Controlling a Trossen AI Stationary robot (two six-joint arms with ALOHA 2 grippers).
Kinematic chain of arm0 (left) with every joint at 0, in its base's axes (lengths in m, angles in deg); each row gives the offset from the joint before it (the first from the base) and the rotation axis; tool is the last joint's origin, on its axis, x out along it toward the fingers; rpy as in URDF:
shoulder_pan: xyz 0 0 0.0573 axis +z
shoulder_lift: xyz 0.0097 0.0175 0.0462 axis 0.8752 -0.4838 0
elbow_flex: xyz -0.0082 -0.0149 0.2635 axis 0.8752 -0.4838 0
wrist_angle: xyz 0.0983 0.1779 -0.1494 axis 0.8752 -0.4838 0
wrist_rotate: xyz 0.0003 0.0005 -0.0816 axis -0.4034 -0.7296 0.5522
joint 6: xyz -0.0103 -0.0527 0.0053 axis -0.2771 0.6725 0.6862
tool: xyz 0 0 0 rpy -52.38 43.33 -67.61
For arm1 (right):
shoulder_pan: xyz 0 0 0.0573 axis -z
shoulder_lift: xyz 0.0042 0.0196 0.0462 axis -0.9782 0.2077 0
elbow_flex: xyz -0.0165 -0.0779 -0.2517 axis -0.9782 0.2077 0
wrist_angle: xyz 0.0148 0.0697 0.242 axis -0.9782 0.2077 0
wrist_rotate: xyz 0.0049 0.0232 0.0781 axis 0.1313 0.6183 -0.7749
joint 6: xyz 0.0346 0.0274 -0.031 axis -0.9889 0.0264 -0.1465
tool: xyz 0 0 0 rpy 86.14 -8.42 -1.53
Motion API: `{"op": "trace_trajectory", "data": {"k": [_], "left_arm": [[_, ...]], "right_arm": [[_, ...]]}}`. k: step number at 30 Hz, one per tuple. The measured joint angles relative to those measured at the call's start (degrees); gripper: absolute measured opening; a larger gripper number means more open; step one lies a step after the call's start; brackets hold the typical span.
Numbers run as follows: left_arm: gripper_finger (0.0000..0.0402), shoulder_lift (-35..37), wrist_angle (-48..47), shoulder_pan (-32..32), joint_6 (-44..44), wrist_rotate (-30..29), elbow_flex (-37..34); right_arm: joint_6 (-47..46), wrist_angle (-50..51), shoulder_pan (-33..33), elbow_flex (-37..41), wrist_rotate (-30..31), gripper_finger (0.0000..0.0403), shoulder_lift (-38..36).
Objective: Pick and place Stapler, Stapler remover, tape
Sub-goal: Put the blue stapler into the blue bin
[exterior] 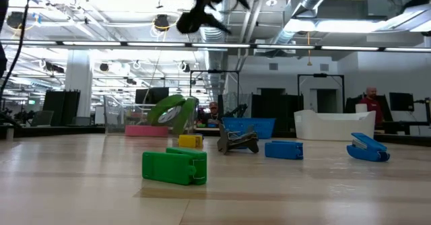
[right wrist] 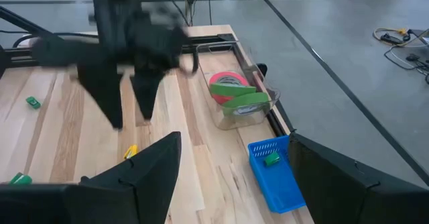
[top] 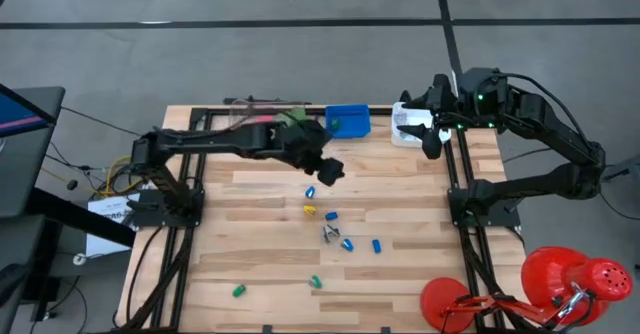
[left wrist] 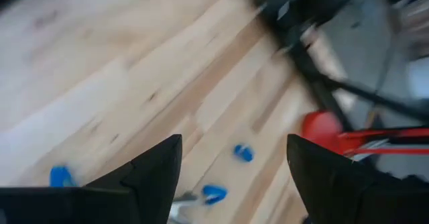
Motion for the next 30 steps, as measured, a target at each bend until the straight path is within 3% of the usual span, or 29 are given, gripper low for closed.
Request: {"op": "trace_trajectory", "data": {"k": [9,21,30], "left_arm": [[0.0257,-7.1,-3.0,-0.1,0.2,-0.6,-0.1],[0.0259,-10.7,-11.5,0.6,-0.2,-3.5,-2.8],[0.0302,-10.7,-11.1,0.6,-0.2,-5.4,-7.3]], "right_arm": [[0.0,0.2,0.0,0.0,0.0,0.0265,0.0],[-0.2,1.0,0.0,0.0,0.1,0.0265,0.0],[-1.3,2.3,0.0,0.0,0.1,0.0265,0.1]]}}
